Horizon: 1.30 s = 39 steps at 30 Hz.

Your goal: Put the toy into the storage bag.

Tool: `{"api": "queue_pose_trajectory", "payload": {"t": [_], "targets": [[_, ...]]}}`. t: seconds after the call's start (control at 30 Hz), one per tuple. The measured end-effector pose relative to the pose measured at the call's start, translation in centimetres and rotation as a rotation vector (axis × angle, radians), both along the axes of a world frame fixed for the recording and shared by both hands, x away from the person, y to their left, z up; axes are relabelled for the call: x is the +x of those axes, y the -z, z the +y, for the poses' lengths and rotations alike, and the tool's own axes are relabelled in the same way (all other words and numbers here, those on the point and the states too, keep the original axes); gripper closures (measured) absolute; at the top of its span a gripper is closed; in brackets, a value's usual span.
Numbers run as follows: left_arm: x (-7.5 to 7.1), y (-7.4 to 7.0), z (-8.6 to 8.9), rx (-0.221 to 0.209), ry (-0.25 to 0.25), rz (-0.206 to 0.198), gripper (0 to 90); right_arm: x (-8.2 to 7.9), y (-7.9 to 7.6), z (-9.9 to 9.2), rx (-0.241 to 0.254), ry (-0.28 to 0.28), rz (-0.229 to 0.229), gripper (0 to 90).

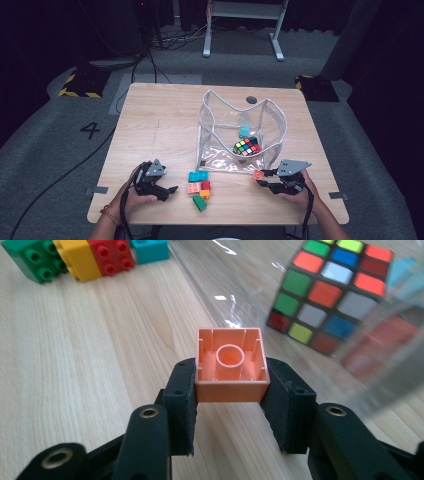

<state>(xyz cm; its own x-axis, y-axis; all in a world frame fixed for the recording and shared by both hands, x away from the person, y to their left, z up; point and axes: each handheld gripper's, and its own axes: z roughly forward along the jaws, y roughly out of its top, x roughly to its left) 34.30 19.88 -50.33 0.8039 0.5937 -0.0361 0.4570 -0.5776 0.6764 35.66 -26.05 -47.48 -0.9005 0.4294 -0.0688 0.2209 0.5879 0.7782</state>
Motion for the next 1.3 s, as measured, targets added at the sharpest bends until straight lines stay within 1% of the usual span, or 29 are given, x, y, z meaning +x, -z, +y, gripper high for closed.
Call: {"api": "queue_pose_trajectory", "payload": {"t": [0.03, 0.13, 0.2, 0.3, 0.37, 0.4, 0.5, 0.6, 0.63, 0.67, 0.73, 0.77, 0.93, 1.03, 1.1, 1.13, 1.23, 1.3], "targets": [[0.0, 0.0, 0.0, 0.001, -0.001, -0.001, 12.3, 0.0, 0.0, -0.3, -0.008, 0.002, 0.006, 59.2], [0.0, 0.0, 0.0, 0.001, 0.000, -0.001, 12.3, -0.3, -0.1, -1.5, 0.005, 0.030, 0.017, 59.2], [0.0, 0.0, 0.0, 0.002, -0.001, -0.001, 12.3, -0.4, -0.2, -2.3, 0.009, 0.047, 0.015, 59.2], [0.0, 0.0, 0.0, 0.001, 0.000, 0.000, 12.3, -0.5, -0.5, -3.5, 0.015, 0.071, 0.008, 59.2], [0.0, 0.0, 0.0, 0.002, -0.001, -0.001, 12.3, -0.6, -0.6, -4.2, 0.020, 0.087, -0.007, 59.2], [0.0, 0.0, 0.0, 0.001, -0.001, -0.001, 12.3, -0.6, -0.8, -4.8, 0.026, 0.103, 0.002, 59.2], [0.0, 0.0, 0.0, 0.001, -0.001, 0.000, 12.3, -0.6, -1.3, -5.9, 0.021, 0.138, -0.028, 59.2], [0.0, 0.0, 0.0, 0.001, -0.001, -0.001, 12.3, -0.1, -2.5, -7.4, 0.058, 0.181, -0.057, 59.2], [0.0, 0.0, 0.0, 0.001, -0.001, -0.001, 12.3, 0.1, -2.8, -7.6, 0.060, 0.189, -0.061, 59.2], [0.0, 0.0, 0.0, 0.001, -0.001, -0.001, 12.3, 0.3, -3.3, -8.0, 0.066, 0.207, -0.077, 59.2], [0.0, 0.0, 0.0, 0.001, -0.001, -0.001, 12.3, 0.7, -3.9, -8.3, 0.085, 0.214, -0.089, 59.2], [0.0, 0.0, 0.0, 0.001, 0.000, 0.000, 12.3, 0.9, -4.3, -8.5, 0.088, 0.219, -0.095, 59.2], [0.0, 0.0, 0.0, 0.001, 0.000, 0.000, 12.3, 2.4, -6.1, -9.3, 0.129, 0.258, -0.116, 59.2], [0.0, 0.0, 0.0, 0.001, 0.000, -0.001, 12.3, 3.2, -7.5, -9.3, 0.121, 0.277, -0.141, 59.2], [0.0, 0.0, 0.0, 0.001, 0.000, 0.000, 12.3, 3.8, -8.6, -9.2, 0.119, 0.288, -0.159, 59.2], [0.0, 0.0, 0.0, 0.001, 0.000, 0.000, 12.3, 4.0, -9.1, -9.0, 0.129, 0.306, -0.168, 59.2], [0.0, 0.0, 0.0, 0.001, -0.001, 0.000, 12.3, 4.7, -10.3, -8.8, 0.153, 0.326, -0.181, 59.2], [0.0, 0.0, 0.0, 0.001, 0.000, 0.000, 12.3, 5.2, -11.1, -8.6, 0.145, 0.334, -0.203, 59.2]]}}
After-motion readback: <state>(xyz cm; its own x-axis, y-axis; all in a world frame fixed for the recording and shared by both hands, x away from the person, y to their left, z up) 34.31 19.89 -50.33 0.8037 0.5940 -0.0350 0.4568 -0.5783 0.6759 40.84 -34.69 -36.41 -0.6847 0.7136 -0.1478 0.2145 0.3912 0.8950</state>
